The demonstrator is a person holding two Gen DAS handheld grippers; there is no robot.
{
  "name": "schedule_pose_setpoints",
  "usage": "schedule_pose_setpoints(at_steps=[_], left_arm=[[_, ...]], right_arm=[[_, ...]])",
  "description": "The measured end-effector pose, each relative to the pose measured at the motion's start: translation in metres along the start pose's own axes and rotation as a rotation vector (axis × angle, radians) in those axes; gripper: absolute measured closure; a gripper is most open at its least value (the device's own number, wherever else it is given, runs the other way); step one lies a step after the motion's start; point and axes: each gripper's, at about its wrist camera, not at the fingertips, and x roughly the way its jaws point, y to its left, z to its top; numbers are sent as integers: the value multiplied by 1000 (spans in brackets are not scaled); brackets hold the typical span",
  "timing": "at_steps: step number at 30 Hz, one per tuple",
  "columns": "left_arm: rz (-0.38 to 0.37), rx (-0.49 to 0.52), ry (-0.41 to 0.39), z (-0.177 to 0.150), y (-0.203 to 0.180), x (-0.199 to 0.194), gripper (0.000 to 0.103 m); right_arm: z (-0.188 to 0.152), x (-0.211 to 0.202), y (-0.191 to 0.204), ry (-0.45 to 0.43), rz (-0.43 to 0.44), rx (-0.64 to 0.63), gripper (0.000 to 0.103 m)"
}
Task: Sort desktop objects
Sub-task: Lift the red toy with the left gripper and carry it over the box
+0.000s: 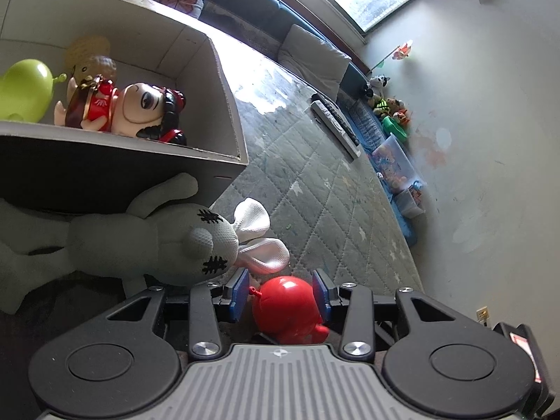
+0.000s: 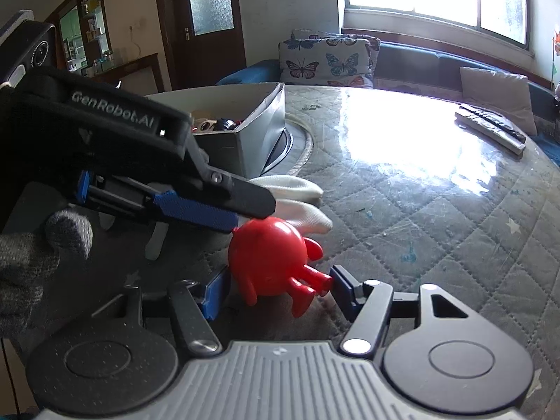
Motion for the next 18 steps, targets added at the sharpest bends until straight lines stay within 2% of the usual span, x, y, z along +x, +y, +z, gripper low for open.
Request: schedule_pose_setpoints(at_steps=[18], left_arm=[[-25,-19,-16,-16,4,-20,61]], right_arm=[[-3,-8,15,0,18,-52,41]])
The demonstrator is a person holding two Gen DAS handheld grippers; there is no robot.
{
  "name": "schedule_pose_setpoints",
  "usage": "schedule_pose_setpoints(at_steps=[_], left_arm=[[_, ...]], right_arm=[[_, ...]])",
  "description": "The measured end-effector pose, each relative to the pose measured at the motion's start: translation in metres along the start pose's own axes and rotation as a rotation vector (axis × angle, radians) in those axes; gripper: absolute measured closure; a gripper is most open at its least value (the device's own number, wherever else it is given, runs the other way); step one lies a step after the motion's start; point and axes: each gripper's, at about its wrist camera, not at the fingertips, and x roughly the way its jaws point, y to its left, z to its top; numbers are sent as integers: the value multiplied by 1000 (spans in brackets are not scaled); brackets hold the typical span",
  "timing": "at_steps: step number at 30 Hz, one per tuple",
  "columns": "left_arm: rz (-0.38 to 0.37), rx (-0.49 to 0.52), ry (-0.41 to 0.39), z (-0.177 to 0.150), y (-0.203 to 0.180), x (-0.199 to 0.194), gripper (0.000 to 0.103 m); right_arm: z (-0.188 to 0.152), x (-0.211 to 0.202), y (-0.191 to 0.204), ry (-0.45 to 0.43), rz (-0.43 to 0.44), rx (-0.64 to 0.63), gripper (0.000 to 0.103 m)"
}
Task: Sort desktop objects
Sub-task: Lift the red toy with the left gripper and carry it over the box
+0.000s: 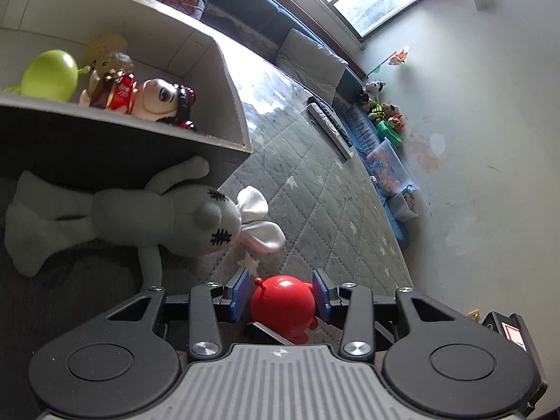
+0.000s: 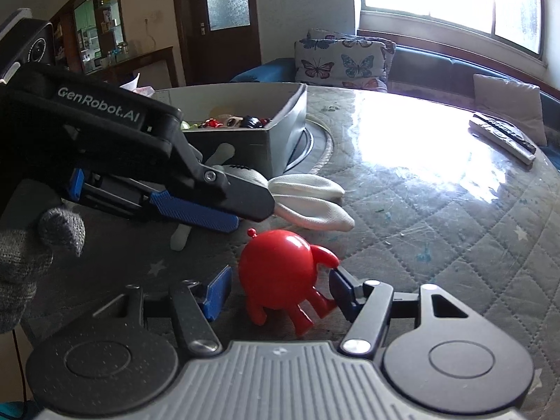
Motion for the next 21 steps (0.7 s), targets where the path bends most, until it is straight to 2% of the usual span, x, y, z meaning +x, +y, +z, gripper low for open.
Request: schedule_pose_setpoints(at_steps=[1,8,13,21], left_arm=[[-2,-4,0,-1,1,0,61],[6,-7,28,-8,1,10,61],[-9,12,17,-9,0,7,61],[-36,53,-59,-1,-6,-21,62]], right_arm=[[0,0,0,0,-1,-2,44],[-1,-3,3,-2,2,-1,47],[1,-5,4,-6,5,-3,51],[22,-14,16,-58,11,-60,51]])
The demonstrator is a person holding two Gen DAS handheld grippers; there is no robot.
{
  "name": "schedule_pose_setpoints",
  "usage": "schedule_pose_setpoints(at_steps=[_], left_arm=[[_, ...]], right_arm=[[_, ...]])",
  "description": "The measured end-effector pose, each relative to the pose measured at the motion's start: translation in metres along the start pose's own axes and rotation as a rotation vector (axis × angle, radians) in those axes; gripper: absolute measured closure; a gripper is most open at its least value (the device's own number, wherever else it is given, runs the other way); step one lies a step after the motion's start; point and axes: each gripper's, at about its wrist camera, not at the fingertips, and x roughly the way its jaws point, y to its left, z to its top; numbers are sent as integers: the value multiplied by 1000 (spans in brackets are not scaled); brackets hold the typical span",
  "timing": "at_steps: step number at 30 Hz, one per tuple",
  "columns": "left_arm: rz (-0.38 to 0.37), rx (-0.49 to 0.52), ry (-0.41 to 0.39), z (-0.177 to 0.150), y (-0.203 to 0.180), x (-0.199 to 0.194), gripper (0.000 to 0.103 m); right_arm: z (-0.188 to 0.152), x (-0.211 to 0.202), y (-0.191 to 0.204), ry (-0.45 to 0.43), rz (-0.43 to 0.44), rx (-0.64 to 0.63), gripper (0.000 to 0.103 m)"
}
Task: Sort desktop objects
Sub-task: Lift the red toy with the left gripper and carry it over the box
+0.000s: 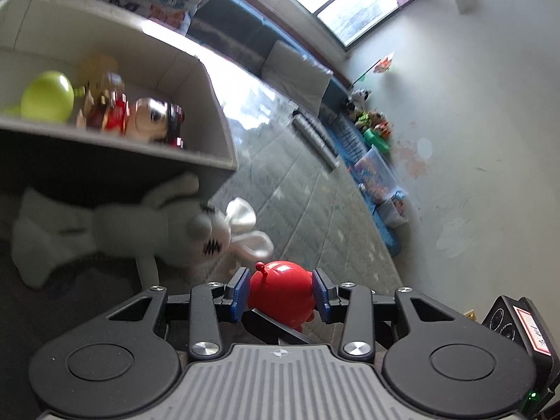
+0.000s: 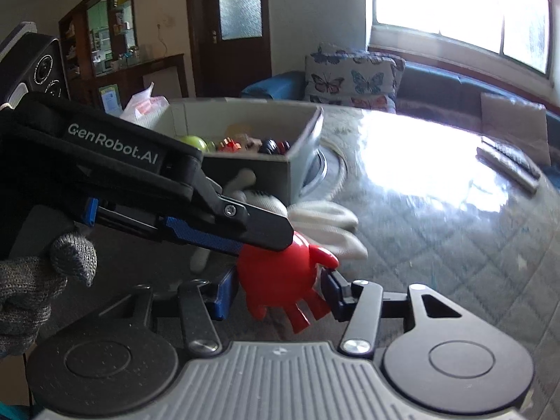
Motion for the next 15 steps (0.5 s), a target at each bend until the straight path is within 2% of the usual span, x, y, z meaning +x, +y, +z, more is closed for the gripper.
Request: schedule_pose_setpoints(at_steps=[7,15], left_arm=[[5,41,-116,29,-1,-32,61],[71,-11,-207,73,34,-55,62]], right_arm=[[45,7,16,-76,28,-86,51],[100,57,37,-79,106,-144,51]])
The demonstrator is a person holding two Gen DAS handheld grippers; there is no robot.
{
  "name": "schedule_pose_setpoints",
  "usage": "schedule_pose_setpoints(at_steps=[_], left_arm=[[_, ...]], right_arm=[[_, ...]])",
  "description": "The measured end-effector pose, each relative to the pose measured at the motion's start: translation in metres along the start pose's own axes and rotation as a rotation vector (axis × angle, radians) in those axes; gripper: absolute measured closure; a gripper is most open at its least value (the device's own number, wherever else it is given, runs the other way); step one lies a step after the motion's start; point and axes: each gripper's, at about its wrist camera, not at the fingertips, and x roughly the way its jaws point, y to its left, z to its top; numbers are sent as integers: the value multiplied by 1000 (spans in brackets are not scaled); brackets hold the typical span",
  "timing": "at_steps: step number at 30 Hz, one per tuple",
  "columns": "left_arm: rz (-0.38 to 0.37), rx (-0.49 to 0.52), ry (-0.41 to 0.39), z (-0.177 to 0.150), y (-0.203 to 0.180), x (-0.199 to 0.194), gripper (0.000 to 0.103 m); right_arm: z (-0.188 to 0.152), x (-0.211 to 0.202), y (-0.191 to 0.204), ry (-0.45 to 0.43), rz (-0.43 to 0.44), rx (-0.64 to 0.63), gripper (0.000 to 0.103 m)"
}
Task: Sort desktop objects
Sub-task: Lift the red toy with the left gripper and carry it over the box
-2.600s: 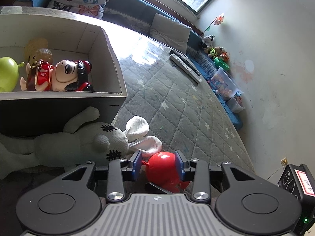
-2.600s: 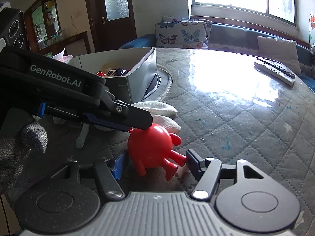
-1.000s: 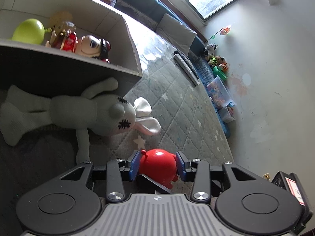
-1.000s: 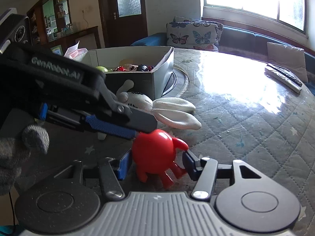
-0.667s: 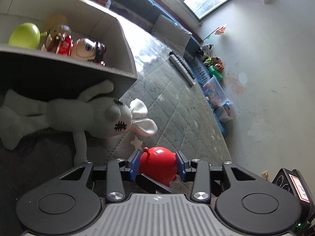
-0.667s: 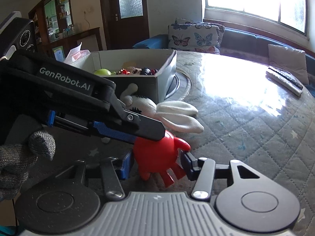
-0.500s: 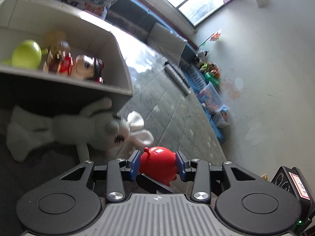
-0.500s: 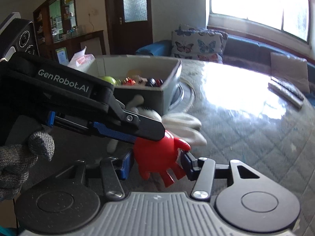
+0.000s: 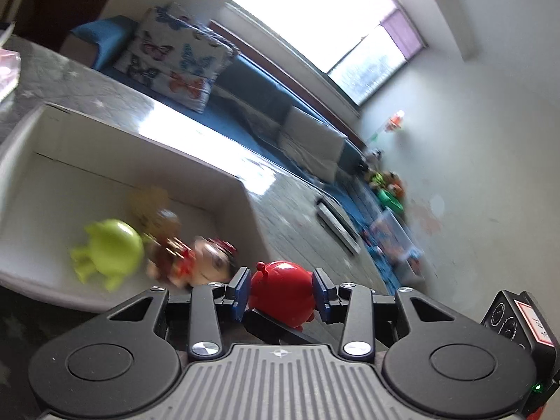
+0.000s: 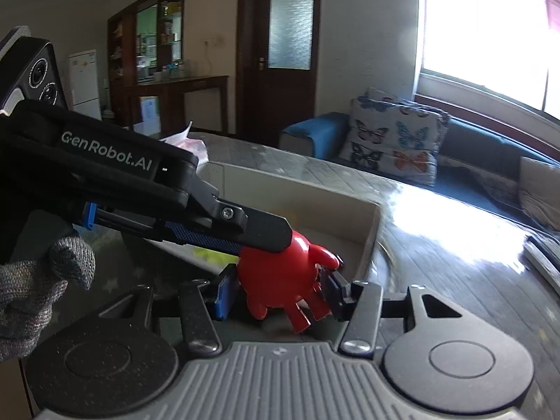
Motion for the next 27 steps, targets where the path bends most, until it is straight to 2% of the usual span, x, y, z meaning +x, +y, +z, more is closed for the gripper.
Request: schedule_pose_setpoints(at_steps=[9,27], left_arm=[[84,-70,-12,32,50,2,62],[110,-177,-32,77,105,37,63]], right_arm=[[29,68,5,73,85,-12,51],[62,154,-5,162,98,3,51]])
